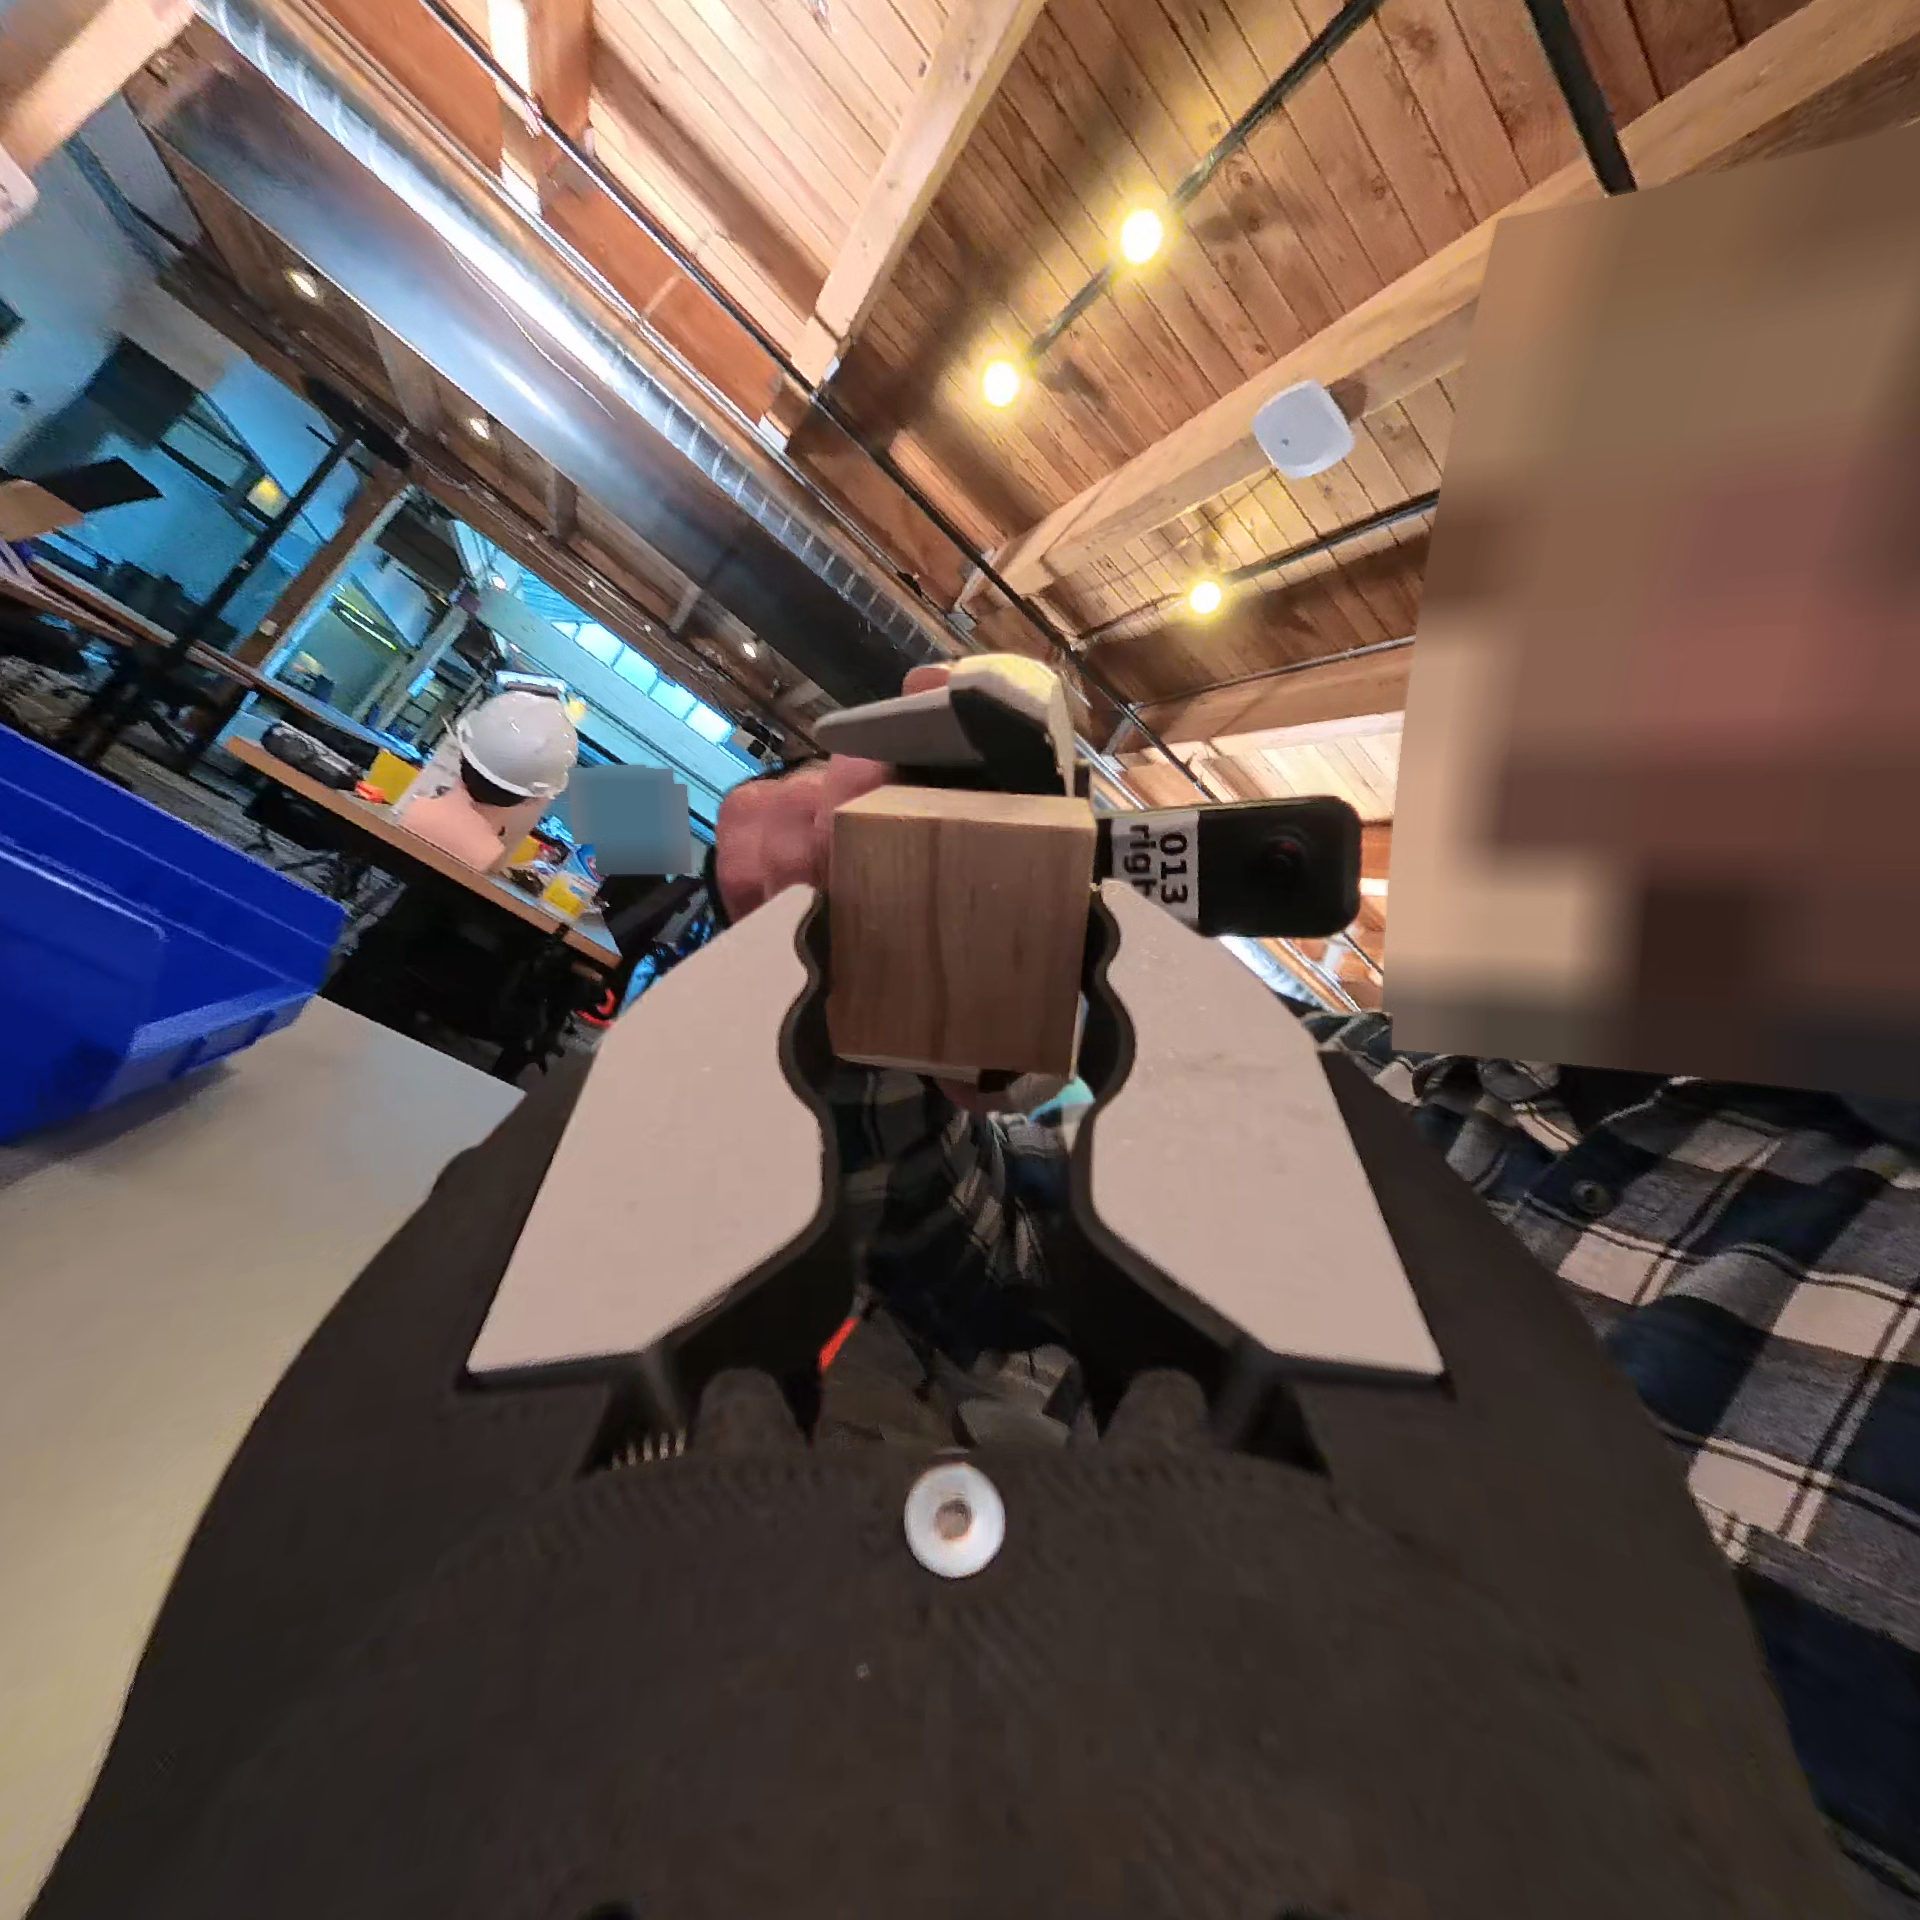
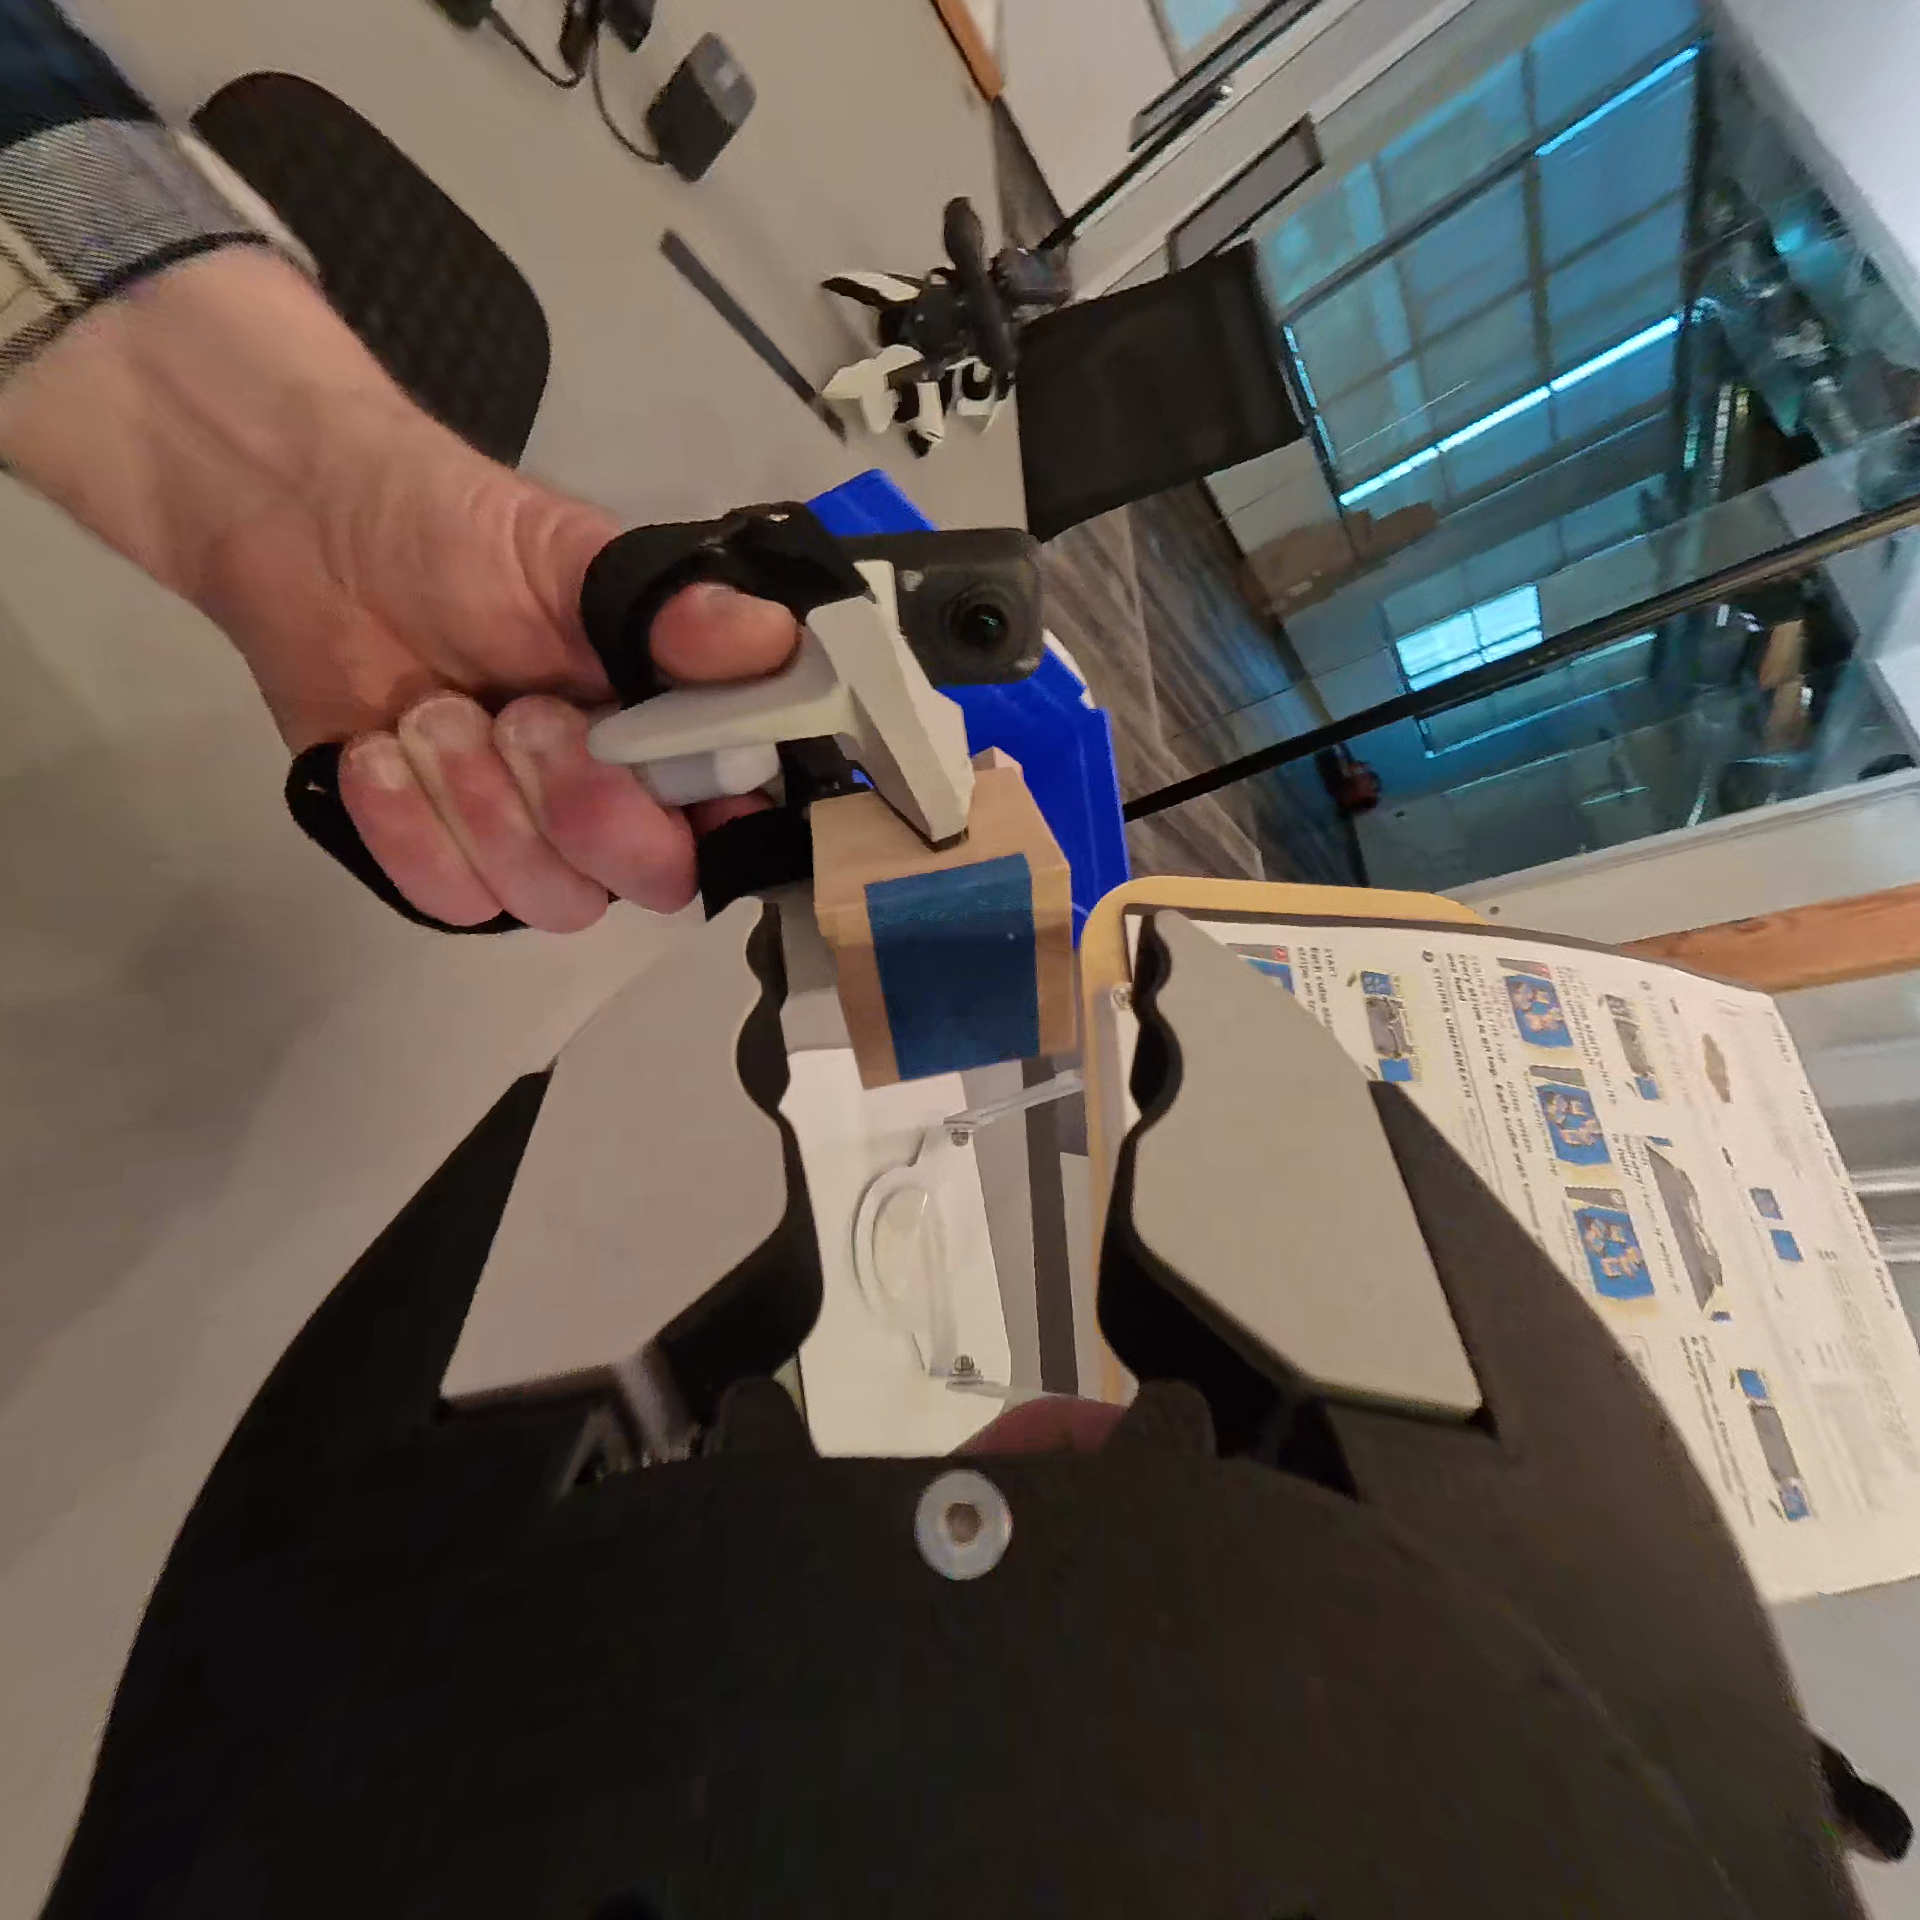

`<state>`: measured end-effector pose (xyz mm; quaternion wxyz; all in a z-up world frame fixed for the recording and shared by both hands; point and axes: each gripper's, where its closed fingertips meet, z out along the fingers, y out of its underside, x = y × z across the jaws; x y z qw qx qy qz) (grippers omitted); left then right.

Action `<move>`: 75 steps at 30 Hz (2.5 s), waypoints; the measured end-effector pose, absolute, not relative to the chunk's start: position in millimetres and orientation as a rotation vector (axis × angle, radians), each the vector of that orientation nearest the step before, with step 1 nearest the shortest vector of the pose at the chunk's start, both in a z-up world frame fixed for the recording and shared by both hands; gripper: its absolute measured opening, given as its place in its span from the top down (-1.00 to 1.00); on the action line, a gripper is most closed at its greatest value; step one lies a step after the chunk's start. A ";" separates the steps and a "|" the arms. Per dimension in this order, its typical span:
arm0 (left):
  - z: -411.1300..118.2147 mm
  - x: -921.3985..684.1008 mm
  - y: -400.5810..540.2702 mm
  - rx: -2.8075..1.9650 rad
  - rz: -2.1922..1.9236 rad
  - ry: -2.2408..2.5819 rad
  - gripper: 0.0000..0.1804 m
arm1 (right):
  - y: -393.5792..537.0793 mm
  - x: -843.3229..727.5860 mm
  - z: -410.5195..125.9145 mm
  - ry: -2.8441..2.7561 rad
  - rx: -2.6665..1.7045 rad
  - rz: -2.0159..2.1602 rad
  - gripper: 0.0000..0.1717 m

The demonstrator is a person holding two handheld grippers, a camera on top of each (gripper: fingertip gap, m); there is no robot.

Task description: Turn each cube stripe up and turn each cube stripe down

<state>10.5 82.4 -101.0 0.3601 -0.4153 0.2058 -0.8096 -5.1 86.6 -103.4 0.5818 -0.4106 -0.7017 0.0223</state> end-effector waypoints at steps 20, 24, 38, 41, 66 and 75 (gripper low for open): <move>-106.1 -9.5 104.5 -1.222 -1.586 0.662 0.63 | 176.0 98.1 -57.7 -1.275 -1.515 0.138 0.46; -104.3 -29.2 118.0 -1.257 -1.301 0.688 0.83 | 254.5 180.9 -48.4 -0.952 -1.761 0.138 0.47; -110.1 -79.3 149.3 -1.351 -0.926 0.656 0.96 | 411.6 343.1 -220.6 -0.236 -2.534 0.226 0.45; -112.9 -85.1 152.9 -1.355 -0.910 0.647 0.96 | 425.4 351.7 -261.1 -0.180 -2.649 0.193 0.45; -147.2 -183.4 202.4 -1.664 -0.387 0.754 0.64 | 399.5 329.4 -221.2 -0.488 -2.521 0.109 0.27; -236.0 -211.6 284.3 -2.011 -0.087 1.276 0.41 | 285.7 288.6 -188.0 -0.728 -2.314 0.179 0.31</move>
